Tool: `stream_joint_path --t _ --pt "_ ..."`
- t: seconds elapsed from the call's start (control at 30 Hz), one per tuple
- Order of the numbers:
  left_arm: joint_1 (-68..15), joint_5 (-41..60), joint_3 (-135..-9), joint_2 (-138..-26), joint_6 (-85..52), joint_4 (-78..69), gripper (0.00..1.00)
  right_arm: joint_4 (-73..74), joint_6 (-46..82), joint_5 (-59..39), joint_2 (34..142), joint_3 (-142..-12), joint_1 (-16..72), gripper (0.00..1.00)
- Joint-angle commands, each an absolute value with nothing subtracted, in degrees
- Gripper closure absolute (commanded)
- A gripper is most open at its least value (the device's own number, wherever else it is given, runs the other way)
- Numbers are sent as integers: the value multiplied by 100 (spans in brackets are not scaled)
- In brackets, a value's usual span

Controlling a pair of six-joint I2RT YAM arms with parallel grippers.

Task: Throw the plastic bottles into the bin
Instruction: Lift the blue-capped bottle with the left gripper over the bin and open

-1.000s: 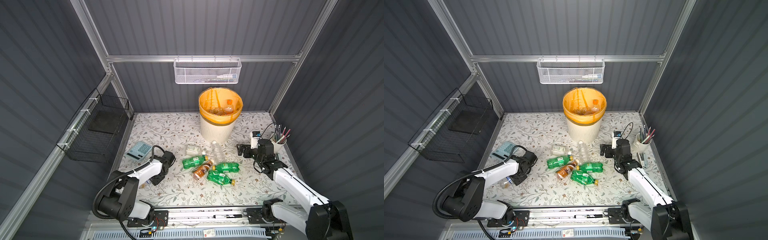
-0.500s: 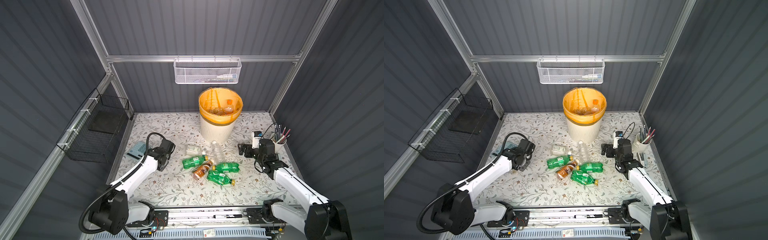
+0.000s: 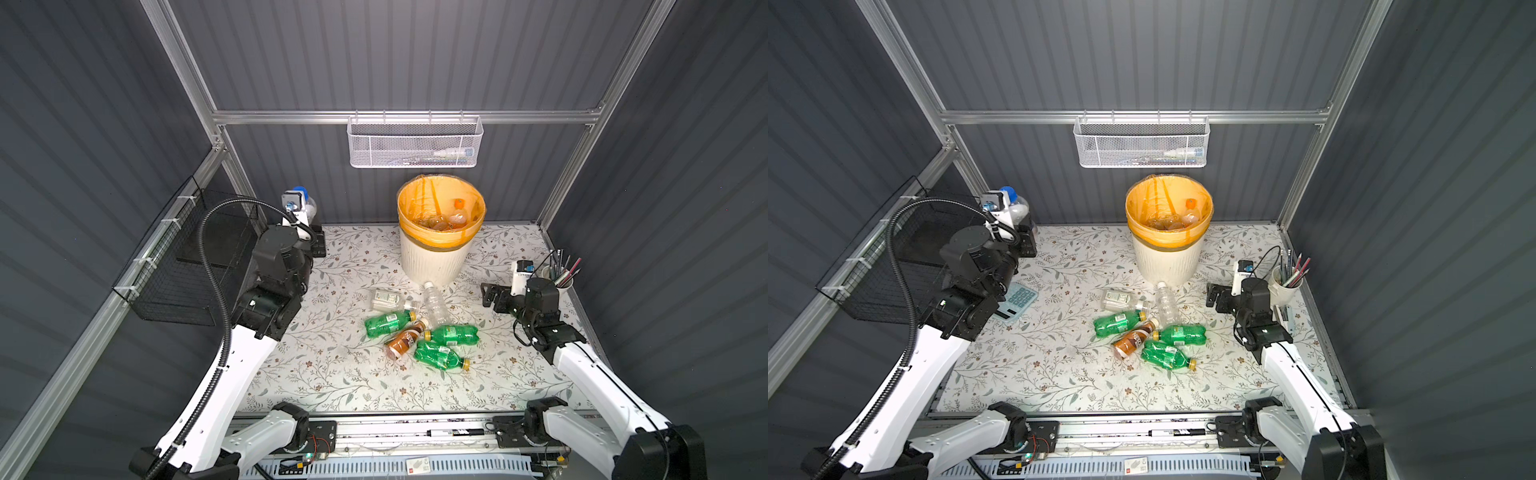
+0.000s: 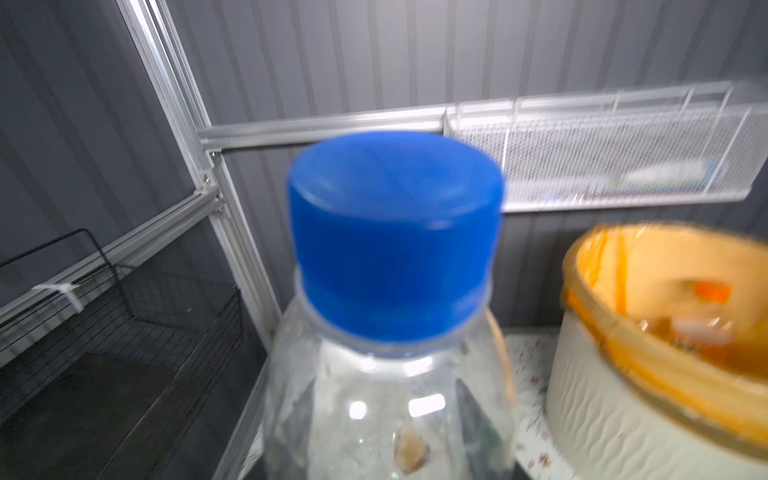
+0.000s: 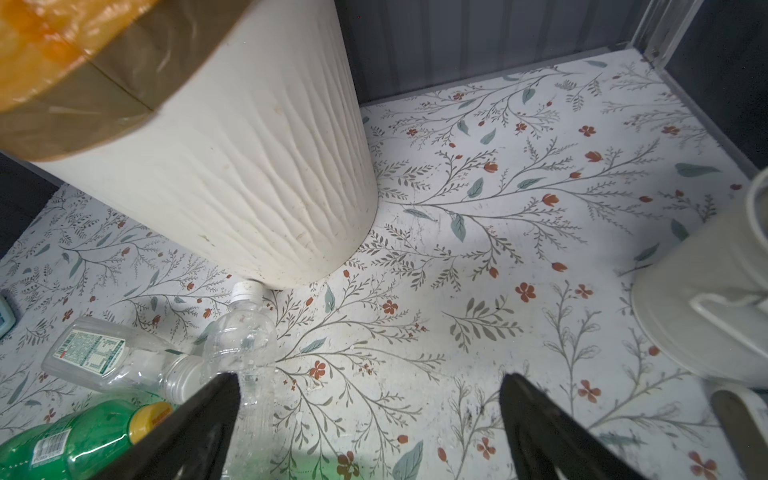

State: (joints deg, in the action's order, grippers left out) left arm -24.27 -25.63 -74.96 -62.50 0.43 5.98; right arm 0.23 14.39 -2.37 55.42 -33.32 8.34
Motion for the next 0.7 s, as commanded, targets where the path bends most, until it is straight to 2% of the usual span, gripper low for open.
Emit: stream_joint_path --t 0.0,0.13,0.23,0.33,0.37,0.4,0.43,0.47,0.6,0.67 --pt "-2382 -1712 -7640 -6832 -1030 -1315 64 -175 1468 -95 5315 -3540 800 1" --pt "-2425 -493 -8695 -8171 -1967 -1519 68 -293 1493 -111 5093 -3610 800 1" --pt "-2970 248 -10338 -9634 -1796 -313 66 -396 1453 -205 5026 -3691 801 1" --pt "-3558 442 -12645 -11122 -1168 1683 48 -617 1350 -260 5027 -3841 800 1" --pt "-3642 405 -13308 -11501 -1145 2158 38 -700 1323 -256 5020 -3878 794 1" --pt "-3649 267 -13770 -11739 -1251 2494 6 -775 1314 -226 4989 -3912 791 1" --pt "-3648 40 -13953 -11821 -1339 2609 0 -821 1308 -215 4948 -3920 791 1" --pt "-3651 -149 -13877 -11746 -1310 2505 0 -850 1314 -190 4896 -3919 791 1" --pt "-3656 -549 -11988 -10715 -1290 727 0 -846 1331 -196 4690 -3815 791 1" --pt "-3649 -759 -11501 -10385 -1262 383 0 -900 1323 -169 4691 -3818 791 1"
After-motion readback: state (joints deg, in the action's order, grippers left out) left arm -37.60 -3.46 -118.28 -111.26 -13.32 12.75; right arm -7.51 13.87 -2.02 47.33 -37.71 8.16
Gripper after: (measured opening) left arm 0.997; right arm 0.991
